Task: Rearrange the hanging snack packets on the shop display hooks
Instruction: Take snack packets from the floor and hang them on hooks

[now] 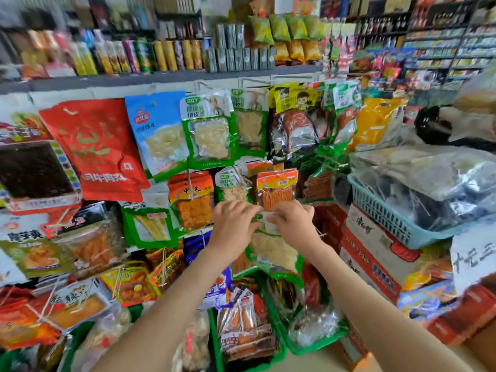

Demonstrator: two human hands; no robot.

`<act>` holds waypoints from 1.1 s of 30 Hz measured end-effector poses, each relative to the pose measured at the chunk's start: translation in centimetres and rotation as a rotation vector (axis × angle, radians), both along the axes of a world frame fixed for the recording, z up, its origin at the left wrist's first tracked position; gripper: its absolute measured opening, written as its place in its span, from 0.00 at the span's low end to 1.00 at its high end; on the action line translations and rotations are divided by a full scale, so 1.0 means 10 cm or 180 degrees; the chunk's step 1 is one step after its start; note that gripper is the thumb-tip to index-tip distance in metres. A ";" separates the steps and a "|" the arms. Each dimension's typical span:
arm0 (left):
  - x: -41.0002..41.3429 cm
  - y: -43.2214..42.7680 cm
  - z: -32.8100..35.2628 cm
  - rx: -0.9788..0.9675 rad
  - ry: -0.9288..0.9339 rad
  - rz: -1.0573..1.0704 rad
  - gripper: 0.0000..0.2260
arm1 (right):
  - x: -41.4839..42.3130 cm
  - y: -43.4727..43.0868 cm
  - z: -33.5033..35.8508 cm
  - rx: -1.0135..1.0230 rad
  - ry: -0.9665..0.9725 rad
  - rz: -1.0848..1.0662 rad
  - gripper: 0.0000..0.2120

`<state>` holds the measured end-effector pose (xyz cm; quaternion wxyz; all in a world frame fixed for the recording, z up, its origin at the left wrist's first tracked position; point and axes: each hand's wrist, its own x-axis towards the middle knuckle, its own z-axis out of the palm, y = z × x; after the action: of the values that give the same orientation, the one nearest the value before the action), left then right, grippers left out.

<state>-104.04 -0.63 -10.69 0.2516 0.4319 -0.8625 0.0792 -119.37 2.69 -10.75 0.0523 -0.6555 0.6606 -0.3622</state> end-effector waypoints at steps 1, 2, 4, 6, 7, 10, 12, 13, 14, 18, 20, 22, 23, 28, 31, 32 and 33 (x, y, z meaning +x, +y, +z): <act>-0.06 -0.03 0.04 0.0027 -0.0089 0.0098 0.16 | -0.06 -0.03 0.05 -0.0067 0.0044 0.0041 0.13; -0.11 -0.07 0.09 -0.0005 -0.0127 0.0170 0.15 | -0.12 -0.06 0.10 -0.0159 0.0100 0.0108 0.13; -0.19 -0.13 0.18 0.0096 -0.0060 0.0165 0.13 | -0.19 -0.14 0.17 -0.0335 0.0199 0.0253 0.12; -0.23 -0.17 0.27 0.0486 0.0389 0.0036 0.09 | -0.23 -0.24 0.22 -0.0546 0.0262 0.0410 0.09; -0.23 -0.19 0.31 0.0656 0.0574 0.0035 0.08 | -0.23 -0.29 0.26 -0.0623 0.0284 0.0498 0.09; -0.19 -0.26 0.47 0.0741 0.0833 0.0266 0.08 | -0.20 -0.48 0.34 -0.0870 0.0348 0.0794 0.08; -0.13 -0.36 0.58 0.0648 0.0859 0.0444 0.11 | -0.16 -0.65 0.44 -0.1094 0.0355 0.0893 0.05; -0.11 -0.42 0.65 0.0600 0.0899 0.0481 0.11 | -0.14 -0.74 0.49 -0.1175 0.0338 0.0929 0.05; -0.08 -0.47 0.72 0.0553 0.0979 0.0464 0.12 | -0.11 -0.84 0.55 -0.1225 0.0322 0.0977 0.05; -0.03 -0.75 1.04 0.0481 0.1346 0.0310 0.13 | -0.02 -1.22 0.81 -0.1413 0.0213 0.1076 0.09; 0.01 -0.92 1.16 0.0496 0.1473 0.0245 0.11 | 0.02 -1.42 0.95 -0.1523 -0.0040 0.0818 0.12; 0.08 -1.09 1.24 0.0499 0.1687 0.0158 0.07 | 0.06 -1.62 1.06 -0.1601 -0.0345 0.0325 0.26; 0.12 -1.17 1.27 0.0460 0.1770 0.0112 0.09 | 0.08 -1.70 1.11 -0.1593 -0.0581 0.0178 0.35; 0.22 -1.56 1.33 0.0225 0.1805 0.0041 0.14 | 0.23 -1.94 1.19 -0.0959 -0.1903 0.0696 0.36; 0.22 -1.73 1.31 0.0156 0.1743 0.0099 0.10 | 0.22 -2.06 1.22 -0.0559 -0.1845 0.0596 0.31; 0.21 -1.78 1.30 0.0149 0.1731 0.0093 0.09 | 0.22 -2.09 1.22 -0.0517 -0.1780 0.0547 0.29; 0.20 -1.82 1.29 0.0182 0.1750 0.0076 0.09 | 0.21 -2.12 1.22 -0.0537 -0.1718 0.0507 0.27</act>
<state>-102.07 -18.83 2.19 0.4629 0.4542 -0.7586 -0.0623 -117.30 -18.48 1.44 0.1997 -0.5873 0.5367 -0.5719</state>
